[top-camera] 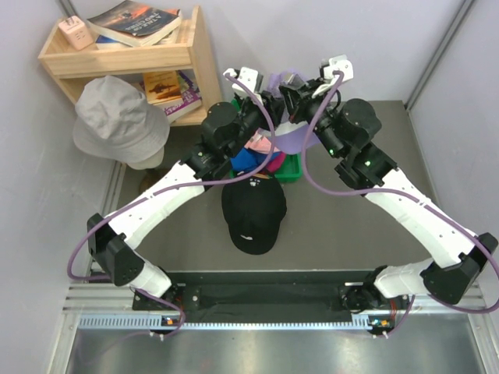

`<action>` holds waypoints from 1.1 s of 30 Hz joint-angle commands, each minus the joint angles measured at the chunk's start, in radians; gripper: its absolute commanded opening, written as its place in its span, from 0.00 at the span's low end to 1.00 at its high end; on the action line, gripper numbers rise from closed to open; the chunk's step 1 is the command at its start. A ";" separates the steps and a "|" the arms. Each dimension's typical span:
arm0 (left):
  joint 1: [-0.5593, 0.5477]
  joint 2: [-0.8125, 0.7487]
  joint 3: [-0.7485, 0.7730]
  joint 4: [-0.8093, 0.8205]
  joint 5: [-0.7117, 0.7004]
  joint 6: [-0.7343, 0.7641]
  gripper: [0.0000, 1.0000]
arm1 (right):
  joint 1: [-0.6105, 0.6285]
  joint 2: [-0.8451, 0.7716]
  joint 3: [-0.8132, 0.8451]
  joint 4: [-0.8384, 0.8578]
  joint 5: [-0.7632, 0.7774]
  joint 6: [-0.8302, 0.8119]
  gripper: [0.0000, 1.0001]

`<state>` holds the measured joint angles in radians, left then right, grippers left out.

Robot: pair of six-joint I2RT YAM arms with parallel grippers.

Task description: Stack the hats

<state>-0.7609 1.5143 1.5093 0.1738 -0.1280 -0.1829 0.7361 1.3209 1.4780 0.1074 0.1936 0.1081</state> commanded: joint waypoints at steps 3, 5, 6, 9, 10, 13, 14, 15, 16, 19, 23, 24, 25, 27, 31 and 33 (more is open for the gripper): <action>-0.005 -0.032 0.014 0.095 -0.021 0.049 0.00 | 0.017 -0.051 -0.039 -0.009 -0.011 0.015 0.00; -0.005 -0.040 0.022 0.102 -0.032 0.049 0.00 | 0.009 -0.066 -0.062 -0.008 -0.006 0.007 0.05; -0.006 -0.040 0.029 0.099 -0.036 0.048 0.00 | 0.005 -0.075 -0.093 -0.006 -0.002 0.007 0.10; -0.005 -0.034 0.074 0.075 -0.038 0.031 0.00 | -0.017 -0.114 -0.171 0.011 0.001 -0.002 0.35; -0.005 -0.026 0.086 0.067 -0.035 0.019 0.00 | -0.032 -0.141 -0.197 0.024 -0.028 -0.005 0.59; -0.003 -0.011 0.137 0.033 -0.038 -0.015 0.00 | -0.060 -0.204 -0.321 0.087 -0.055 -0.004 0.85; -0.005 -0.008 0.158 0.020 -0.035 -0.024 0.00 | -0.064 -0.219 -0.350 0.100 -0.056 -0.008 0.88; -0.003 -0.003 0.167 0.015 -0.036 -0.033 0.00 | -0.072 -0.250 -0.407 0.122 -0.056 -0.016 0.90; -0.005 -0.003 0.172 0.015 -0.035 -0.055 0.00 | -0.075 -0.268 -0.439 0.141 -0.051 -0.019 0.92; -0.003 0.000 0.189 0.018 -0.029 -0.095 0.00 | -0.084 -0.331 -0.571 0.230 -0.026 -0.022 0.93; -0.003 -0.008 0.192 0.018 -0.015 -0.131 0.00 | -0.118 -0.387 -0.734 0.371 -0.043 0.004 0.93; -0.003 -0.011 0.190 0.020 -0.004 -0.148 0.00 | -0.139 -0.393 -0.755 0.400 -0.066 0.016 0.93; -0.003 -0.014 0.190 0.021 0.001 -0.158 0.00 | -0.153 -0.397 -0.780 0.443 -0.089 0.015 0.93; -0.003 -0.020 0.187 0.026 0.011 -0.182 0.00 | -0.179 -0.393 -0.855 0.592 -0.141 0.019 0.92; -0.003 -0.032 0.186 0.033 0.034 -0.214 0.00 | -0.185 -0.365 -0.969 0.852 -0.163 -0.005 0.87; -0.003 -0.037 0.183 0.035 0.039 -0.233 0.00 | -0.184 -0.338 -1.007 0.969 -0.184 -0.027 0.84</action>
<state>-0.7658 1.5146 1.6676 0.1490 -0.1196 -0.3546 0.5556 0.9527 0.5224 0.7151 0.0788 0.1101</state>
